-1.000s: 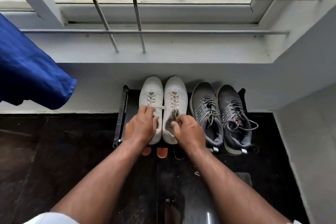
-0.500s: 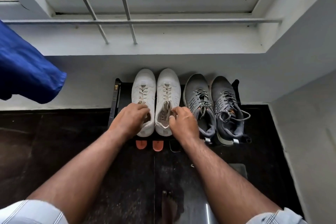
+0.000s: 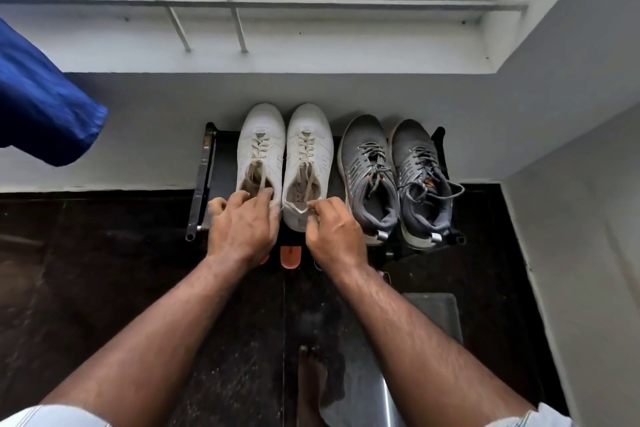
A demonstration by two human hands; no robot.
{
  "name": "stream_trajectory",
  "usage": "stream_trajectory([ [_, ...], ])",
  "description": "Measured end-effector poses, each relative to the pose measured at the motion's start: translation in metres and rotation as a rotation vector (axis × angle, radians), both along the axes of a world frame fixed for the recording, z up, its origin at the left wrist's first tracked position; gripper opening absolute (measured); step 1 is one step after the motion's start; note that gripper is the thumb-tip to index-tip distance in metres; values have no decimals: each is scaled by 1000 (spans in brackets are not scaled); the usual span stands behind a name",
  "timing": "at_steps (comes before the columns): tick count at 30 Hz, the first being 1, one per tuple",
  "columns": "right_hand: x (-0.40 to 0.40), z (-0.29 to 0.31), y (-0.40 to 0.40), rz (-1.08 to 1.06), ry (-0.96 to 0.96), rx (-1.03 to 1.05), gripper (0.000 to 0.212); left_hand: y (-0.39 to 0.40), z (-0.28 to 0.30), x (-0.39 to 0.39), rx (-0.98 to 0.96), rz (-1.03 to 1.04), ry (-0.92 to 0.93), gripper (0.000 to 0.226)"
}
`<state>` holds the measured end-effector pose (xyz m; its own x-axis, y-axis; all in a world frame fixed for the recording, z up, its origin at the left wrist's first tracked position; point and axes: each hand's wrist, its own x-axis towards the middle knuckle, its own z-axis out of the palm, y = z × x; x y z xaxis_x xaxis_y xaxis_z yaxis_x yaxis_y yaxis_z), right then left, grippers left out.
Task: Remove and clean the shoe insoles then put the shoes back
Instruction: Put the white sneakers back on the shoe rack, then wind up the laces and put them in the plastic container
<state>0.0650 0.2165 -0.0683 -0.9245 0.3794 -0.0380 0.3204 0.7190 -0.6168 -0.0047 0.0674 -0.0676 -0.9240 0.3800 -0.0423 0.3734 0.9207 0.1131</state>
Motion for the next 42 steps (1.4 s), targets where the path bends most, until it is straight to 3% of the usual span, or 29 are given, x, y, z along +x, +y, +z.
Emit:
stream_trajectory([
  [4,17,-14,-9,12,89,10,34,-10,-20,19,31,24,96,49],
  [10,49,-53,-23,61,148,30,30,-11,-49,69,203,50,253,42],
  [14,83,-88,-33,147,56,120,41,-15,-95,128,197,77,143,48],
  [19,130,-150,-43,275,-72,248,54,-24,-160,184,51,89,-88,61],
  [25,132,-278,-53,292,-94,302,55,-30,-276,184,61,45,-197,63],
  [29,119,-375,-53,272,-80,356,61,-32,-372,175,64,13,-220,79],
  [32,99,-428,-53,263,26,356,49,-33,-430,162,90,-10,-200,89],
  [39,70,-503,-63,359,105,438,25,-44,-535,135,366,-49,34,69],
  [42,75,-515,-58,355,158,499,20,-40,-559,134,308,-90,56,72],
])
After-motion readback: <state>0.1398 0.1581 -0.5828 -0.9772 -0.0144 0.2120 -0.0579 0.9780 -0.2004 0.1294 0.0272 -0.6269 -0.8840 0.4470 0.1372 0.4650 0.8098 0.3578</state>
